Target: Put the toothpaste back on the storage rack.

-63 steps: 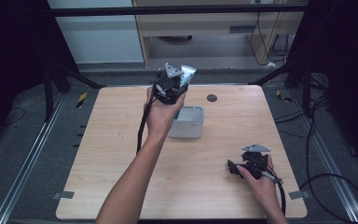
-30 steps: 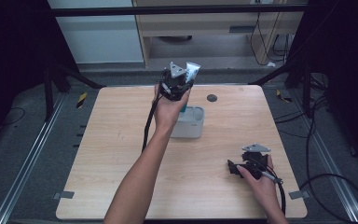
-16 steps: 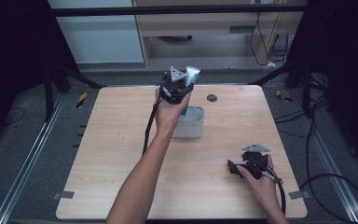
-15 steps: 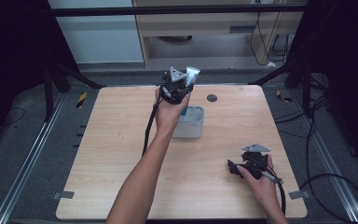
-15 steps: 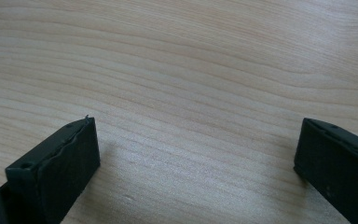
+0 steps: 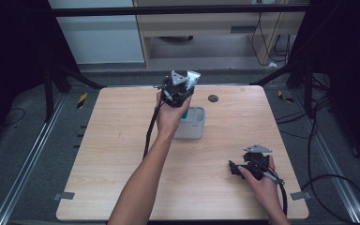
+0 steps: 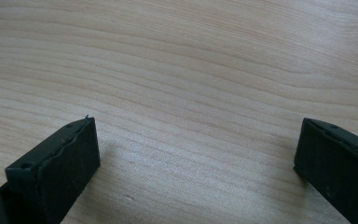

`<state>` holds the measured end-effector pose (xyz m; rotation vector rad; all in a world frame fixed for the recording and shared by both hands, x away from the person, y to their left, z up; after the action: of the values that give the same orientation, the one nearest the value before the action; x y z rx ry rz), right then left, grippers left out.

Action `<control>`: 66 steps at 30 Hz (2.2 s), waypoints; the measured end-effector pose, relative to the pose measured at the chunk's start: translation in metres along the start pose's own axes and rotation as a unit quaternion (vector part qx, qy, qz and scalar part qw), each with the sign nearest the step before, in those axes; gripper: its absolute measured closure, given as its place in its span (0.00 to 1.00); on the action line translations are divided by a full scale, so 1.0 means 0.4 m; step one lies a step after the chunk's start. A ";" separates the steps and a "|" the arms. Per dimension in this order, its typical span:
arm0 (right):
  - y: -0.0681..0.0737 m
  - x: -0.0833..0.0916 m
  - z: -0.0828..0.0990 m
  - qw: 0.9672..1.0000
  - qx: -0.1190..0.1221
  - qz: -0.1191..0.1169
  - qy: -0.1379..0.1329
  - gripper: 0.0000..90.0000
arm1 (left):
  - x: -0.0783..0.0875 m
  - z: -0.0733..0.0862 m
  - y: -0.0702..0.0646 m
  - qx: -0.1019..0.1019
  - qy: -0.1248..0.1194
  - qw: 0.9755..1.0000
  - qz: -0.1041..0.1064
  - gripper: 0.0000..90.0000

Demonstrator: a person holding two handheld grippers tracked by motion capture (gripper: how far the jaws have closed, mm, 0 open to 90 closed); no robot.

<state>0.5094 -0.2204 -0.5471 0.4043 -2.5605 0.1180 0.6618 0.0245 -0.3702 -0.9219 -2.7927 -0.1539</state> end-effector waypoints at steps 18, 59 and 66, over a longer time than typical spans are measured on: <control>0.000 0.000 0.000 1.000 0.000 0.000 0.000 0.00 | -0.004 0.043 0.007 -0.001 0.020 1.000 0.001 0.86; 0.001 0.000 0.000 1.000 -0.002 0.000 0.000 0.00 | 0.003 0.095 -0.014 -0.014 0.046 0.999 0.021 0.86; 0.001 0.000 0.000 1.000 -0.002 0.000 0.000 0.00 | 0.008 0.102 -0.014 -0.015 0.053 0.998 0.024 0.86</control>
<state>0.5093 -0.2200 -0.5471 0.4030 -2.5600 0.1120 0.6497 0.0283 -0.4094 -0.9582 -2.6751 -0.2324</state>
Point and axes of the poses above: each handheld gripper's, and its own axes: x roughly backward along the jaws, z roughly out of its underside, y roughly to its left, the point moved 5 cm from there along -x, roughly forward along the jaws, and after that the axes turned 12 degrees about -y, right-handed, at the moved point
